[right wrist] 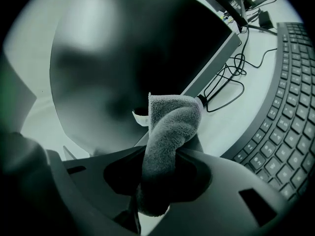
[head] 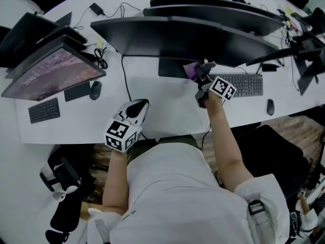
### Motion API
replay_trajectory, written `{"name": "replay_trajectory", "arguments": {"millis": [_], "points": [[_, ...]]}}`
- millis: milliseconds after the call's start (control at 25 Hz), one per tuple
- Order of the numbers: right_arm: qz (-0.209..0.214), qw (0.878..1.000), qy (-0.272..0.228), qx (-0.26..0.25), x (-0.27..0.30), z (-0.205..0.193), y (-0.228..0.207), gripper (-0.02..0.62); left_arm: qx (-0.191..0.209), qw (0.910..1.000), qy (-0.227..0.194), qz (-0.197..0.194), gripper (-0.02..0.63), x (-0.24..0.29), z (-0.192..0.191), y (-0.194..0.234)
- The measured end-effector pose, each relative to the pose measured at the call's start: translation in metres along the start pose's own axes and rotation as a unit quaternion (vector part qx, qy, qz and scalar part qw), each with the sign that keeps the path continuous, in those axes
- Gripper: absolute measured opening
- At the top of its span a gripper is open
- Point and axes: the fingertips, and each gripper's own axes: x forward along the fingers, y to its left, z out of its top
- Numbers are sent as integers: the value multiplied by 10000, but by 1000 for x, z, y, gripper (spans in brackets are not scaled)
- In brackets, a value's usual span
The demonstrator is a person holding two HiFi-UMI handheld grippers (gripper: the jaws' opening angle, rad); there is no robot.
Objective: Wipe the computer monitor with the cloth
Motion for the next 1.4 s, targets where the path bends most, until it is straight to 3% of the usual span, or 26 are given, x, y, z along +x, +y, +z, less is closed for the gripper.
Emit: {"name": "replay_trajectory", "arguments": {"millis": [560,1400], "points": [[109,9998,161,-53,46,-45,51,127,-289,9991,-207,234,-2,-55,-17,52],[252,9993,253,-73,123,-117,125,127,-415,9981,-314,325,-2,-129,-42,133]]}}
